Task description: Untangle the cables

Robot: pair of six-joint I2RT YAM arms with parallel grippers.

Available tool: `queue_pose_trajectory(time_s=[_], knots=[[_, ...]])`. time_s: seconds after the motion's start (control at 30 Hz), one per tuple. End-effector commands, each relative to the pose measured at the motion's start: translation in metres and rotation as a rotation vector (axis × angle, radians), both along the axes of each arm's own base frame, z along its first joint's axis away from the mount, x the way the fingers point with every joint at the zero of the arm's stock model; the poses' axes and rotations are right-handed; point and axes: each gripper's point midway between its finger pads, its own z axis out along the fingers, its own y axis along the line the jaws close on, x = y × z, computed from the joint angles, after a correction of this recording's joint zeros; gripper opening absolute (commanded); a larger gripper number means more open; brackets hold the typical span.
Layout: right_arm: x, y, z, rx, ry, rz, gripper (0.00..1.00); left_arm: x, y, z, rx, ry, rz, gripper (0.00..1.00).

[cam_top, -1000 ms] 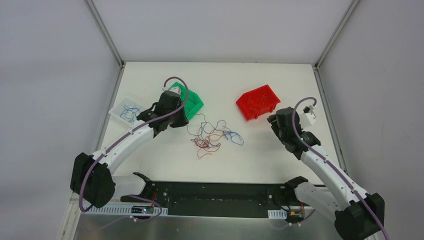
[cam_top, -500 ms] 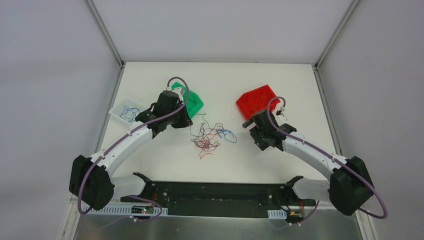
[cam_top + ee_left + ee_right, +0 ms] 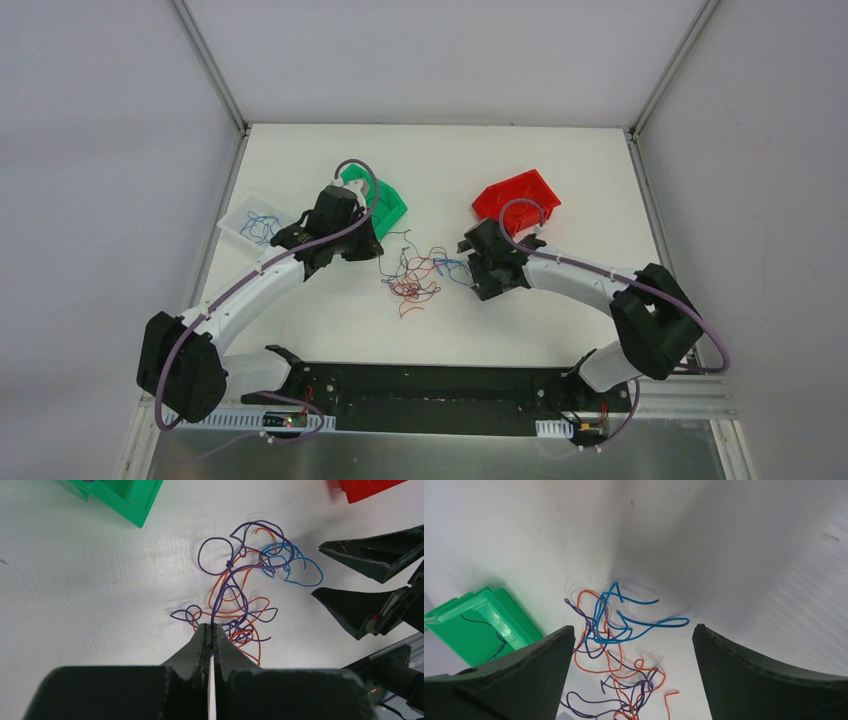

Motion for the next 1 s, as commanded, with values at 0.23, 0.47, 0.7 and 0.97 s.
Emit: queue_pose_trajectory(time_s=[0.23,0.47,0.7,0.97], knots=[[0.022,0.006,-0.032,0.063,0.073,-0.208,0.84,-0.003,0.004,0.007,-0.001,-0.050,-0.008,0.00],[0.021,-0.033,-0.057,0.046,0.120,-0.307,0.26,-0.006,0.009,0.009,-0.001,-0.068,0.002,0.00],[0.024,-0.071,-0.030,-0.043,-0.013,-0.300,0.00,-0.006,0.012,0.008,0.014,-0.076,0.014,0.00],[0.012,-0.156,0.023,-0.209,-0.190,-0.379,0.00,-0.002,0.033,0.007,0.071,-0.088,0.125,0.00]])
